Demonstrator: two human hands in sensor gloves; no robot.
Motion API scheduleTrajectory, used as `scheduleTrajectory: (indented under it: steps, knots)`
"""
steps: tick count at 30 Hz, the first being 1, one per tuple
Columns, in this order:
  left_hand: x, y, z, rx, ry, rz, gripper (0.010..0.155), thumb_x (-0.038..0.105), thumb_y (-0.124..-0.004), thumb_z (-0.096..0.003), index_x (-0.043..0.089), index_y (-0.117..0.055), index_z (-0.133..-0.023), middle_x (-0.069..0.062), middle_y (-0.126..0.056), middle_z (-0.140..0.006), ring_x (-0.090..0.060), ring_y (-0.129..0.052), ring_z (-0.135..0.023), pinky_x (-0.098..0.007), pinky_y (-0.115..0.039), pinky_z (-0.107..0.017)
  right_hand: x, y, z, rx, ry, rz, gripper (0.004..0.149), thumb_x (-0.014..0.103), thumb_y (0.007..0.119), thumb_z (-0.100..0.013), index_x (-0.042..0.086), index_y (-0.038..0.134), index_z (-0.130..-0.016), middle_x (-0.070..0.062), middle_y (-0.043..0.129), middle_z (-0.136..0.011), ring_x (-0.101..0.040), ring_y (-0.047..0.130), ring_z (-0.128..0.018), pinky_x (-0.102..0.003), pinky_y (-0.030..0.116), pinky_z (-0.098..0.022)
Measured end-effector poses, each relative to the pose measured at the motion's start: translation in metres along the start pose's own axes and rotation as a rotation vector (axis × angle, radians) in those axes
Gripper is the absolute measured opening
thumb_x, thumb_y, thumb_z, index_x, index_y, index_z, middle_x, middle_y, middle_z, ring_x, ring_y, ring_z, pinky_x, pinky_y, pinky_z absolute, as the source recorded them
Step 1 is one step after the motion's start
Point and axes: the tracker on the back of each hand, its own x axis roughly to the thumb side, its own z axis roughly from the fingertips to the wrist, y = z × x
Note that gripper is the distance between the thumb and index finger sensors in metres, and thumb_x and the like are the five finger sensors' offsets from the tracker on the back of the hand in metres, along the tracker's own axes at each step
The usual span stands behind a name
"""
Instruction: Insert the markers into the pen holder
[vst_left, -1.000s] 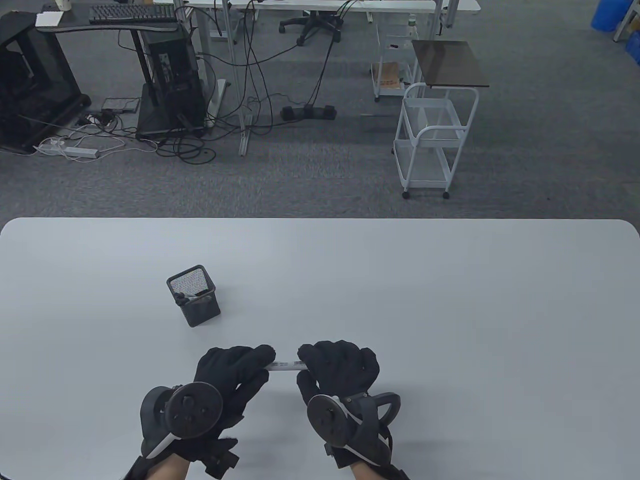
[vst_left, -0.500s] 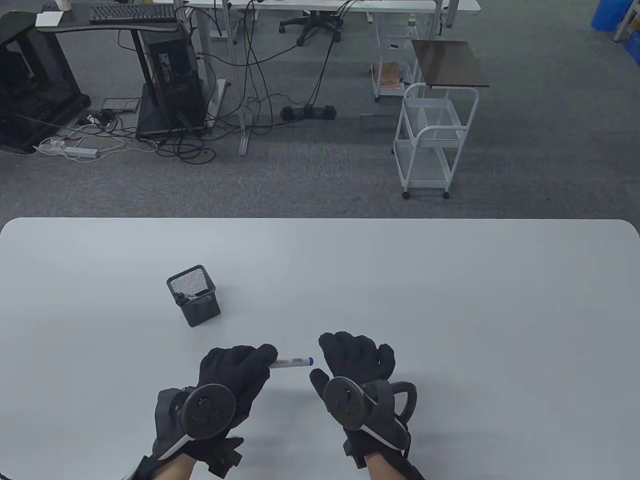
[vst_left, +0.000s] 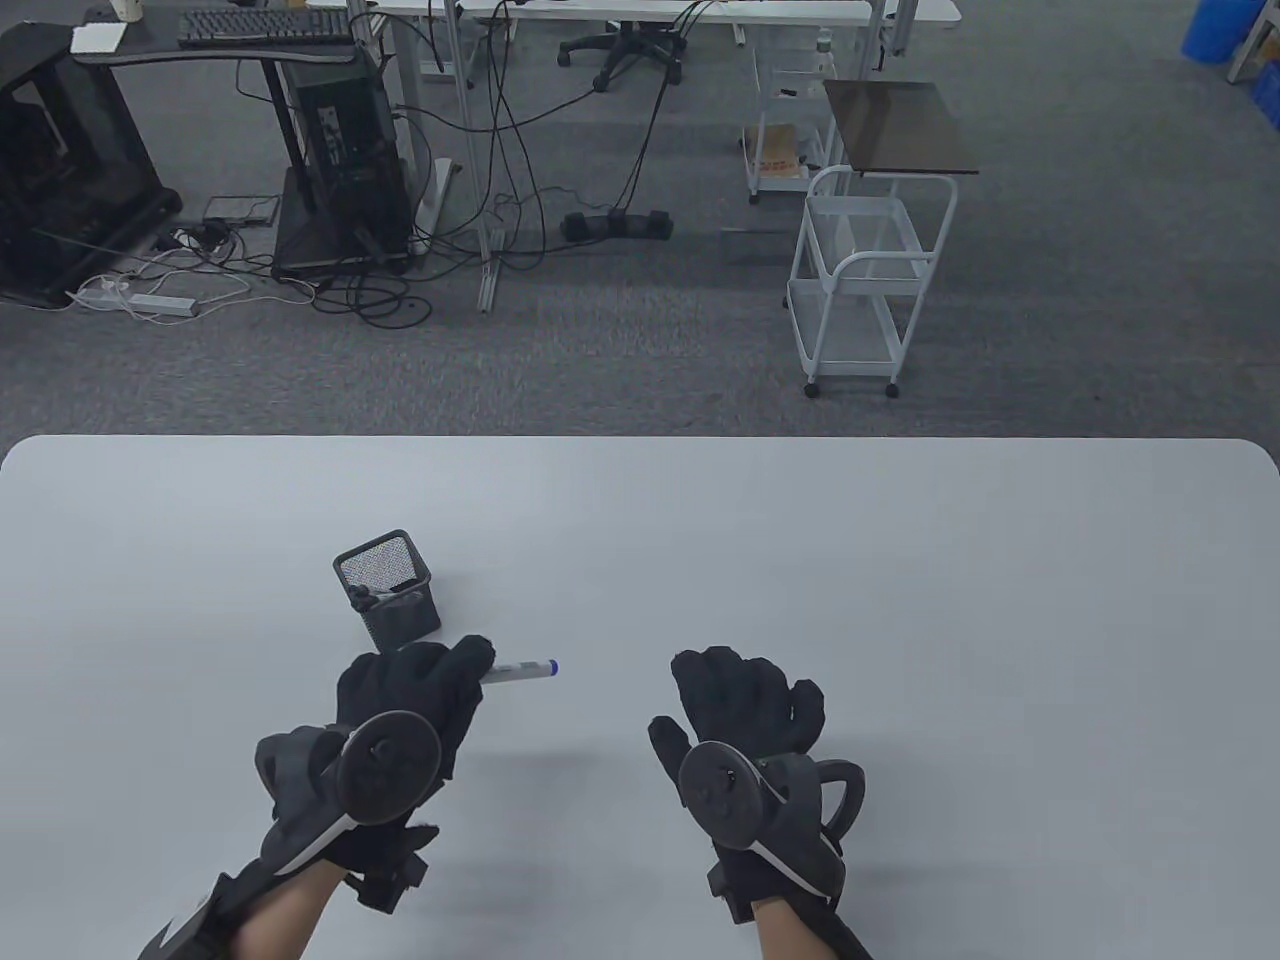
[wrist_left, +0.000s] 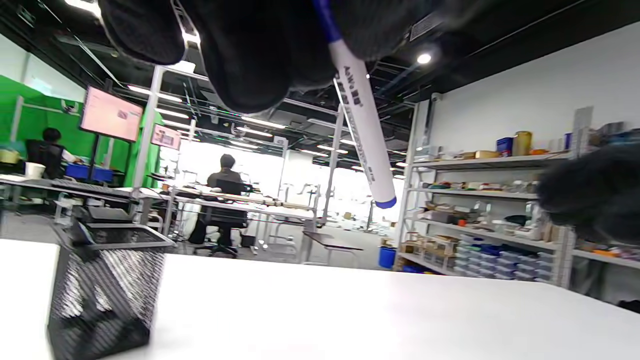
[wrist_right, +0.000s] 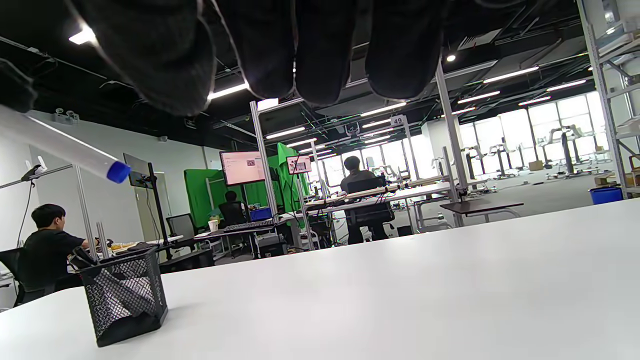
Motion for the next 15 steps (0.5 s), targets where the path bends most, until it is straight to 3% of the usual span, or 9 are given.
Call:
scheduleTrajectory:
  steps: [9, 15]
  knots:
    - [-0.035, 0.023, -0.041, -0.073, 0.162, -0.186, 0.045, 0.038, -0.060, -0.0648, 0.040, -0.060, -0.110, 0.003, -0.069, -0.106, -0.028, -0.077, -0.102, -0.063, -0.053, -0.086, -0.002, -0.001, 0.000, 0.003, 0.007, 0.009, 0.064, 0.048, 0.079, -0.059, 0.014, 0.065, -0.112, -0.019, 0.065, -0.117, -0.057, 0.068, -0.101, -0.079, 0.038, -0.065]
    - [-0.064, 0.029, -0.067, -0.106, 0.281, -0.242, 0.045, 0.041, -0.060, -0.0640, 0.040, -0.062, -0.109, 0.003, -0.072, -0.101, -0.026, -0.080, -0.097, -0.061, -0.056, -0.085, 0.000, 0.000, -0.001, 0.010, -0.001, 0.011, 0.064, 0.048, 0.079, -0.058, 0.015, 0.066, -0.111, -0.019, 0.065, -0.117, -0.057, 0.068, -0.101, -0.079, 0.038, -0.064]
